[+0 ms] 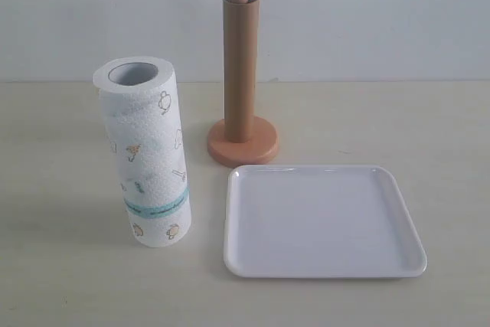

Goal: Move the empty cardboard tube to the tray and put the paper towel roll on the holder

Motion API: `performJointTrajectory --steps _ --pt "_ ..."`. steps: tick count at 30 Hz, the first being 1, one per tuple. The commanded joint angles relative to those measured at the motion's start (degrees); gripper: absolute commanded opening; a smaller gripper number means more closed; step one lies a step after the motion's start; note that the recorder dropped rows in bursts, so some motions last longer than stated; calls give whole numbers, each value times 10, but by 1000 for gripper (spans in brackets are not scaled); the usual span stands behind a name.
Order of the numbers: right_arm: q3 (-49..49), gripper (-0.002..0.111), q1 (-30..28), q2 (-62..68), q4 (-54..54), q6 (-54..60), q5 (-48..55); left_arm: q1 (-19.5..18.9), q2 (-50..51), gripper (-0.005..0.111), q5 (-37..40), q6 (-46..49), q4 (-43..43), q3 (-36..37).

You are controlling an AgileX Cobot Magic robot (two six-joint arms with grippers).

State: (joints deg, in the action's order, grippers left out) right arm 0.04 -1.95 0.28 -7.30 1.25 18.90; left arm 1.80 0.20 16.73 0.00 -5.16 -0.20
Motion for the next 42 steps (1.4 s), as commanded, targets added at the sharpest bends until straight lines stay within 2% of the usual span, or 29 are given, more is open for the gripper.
performJointTrajectory --steps 1,7,11,22,24,30,36,42 --pt "0 9 -3 -3 2 2 -2 -2 -2 4 -2 0 0 2" --pt "0 9 -3 -3 2 2 -5 -2 -2 4 -2 0 0 2" --pt "0 9 -3 -3 2 2 -57 -2 -2 4 -2 0 0 2" --pt "0 9 -3 -3 2 2 -452 -2 -2 4 -2 0 0 2" --pt "0 9 -3 -3 2 4 -492 -2 -2 4 -2 0 0 2" --pt "-77 9 -3 22 4 8 -394 -2 -2 4 -2 0 0 2" --pt "-181 9 -3 159 4 8 -248 -2 -2 4 -2 0 0 2" --pt "-204 9 -3 252 4 7 -261 -2 -2 4 -2 0 0 2"
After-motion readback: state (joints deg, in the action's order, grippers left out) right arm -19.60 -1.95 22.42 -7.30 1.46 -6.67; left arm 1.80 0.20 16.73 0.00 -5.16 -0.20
